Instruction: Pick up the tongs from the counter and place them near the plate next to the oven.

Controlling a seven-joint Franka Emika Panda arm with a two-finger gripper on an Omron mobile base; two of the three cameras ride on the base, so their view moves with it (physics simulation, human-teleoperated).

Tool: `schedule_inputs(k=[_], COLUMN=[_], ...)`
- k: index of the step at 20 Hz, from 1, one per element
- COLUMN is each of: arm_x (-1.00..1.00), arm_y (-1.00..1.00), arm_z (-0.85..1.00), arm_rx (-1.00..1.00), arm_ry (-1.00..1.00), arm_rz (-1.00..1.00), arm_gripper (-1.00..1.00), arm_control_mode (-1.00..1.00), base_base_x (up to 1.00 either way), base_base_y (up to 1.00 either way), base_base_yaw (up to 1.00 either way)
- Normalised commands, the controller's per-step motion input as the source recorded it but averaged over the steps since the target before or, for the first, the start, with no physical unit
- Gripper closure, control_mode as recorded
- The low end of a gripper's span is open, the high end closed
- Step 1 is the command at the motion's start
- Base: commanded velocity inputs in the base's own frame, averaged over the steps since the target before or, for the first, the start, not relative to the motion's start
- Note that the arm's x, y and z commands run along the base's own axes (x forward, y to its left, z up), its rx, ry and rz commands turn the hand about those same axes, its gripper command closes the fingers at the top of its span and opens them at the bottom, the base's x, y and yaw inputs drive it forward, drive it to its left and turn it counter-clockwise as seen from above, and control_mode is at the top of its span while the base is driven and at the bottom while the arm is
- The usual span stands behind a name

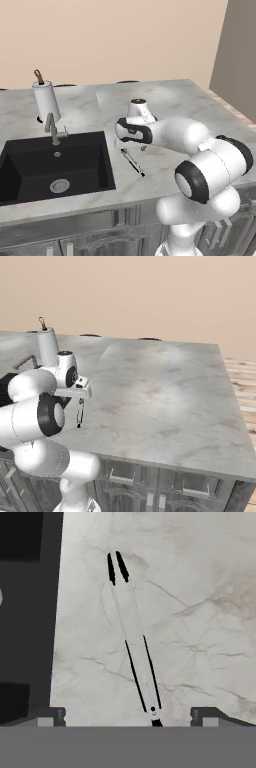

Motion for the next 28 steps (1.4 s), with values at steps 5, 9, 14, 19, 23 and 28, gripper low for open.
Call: schedule_inputs(k=[5,9,14,19,23,28], arm_x=[0.51,0.29,0.14,0.13,0.12,0.02], arm_y=[0.0,0.0,0.0,0.0,0.0,0.0], arm_z=[-0.44,-0.47,-0.47,-0.47,-0.42,-0.41], arm_rx=[-0.03,-0.05,-0.05,-0.05,-0.04,-0.02], arm_ry=[0.06,0.04,0.03,0.04,0.02,0.01], arm_rz=[0.0,0.0,0.0,0.0,0.0,0.0], arm_gripper=[-1.0,-1.0,-1.0,-1.0,-1.0,-1.0], arm_control_mode=[-1.0,-1.0,-1.0,-1.0,-1.0,-1.0], base_base_x=[0.0,0.0,0.0,0.0,0.0,0.0], base_base_y=[0.0,0.0,0.0,0.0,0.0,0.0], base_base_yaw=[0.0,0.0,0.0,0.0,0.0,0.0])
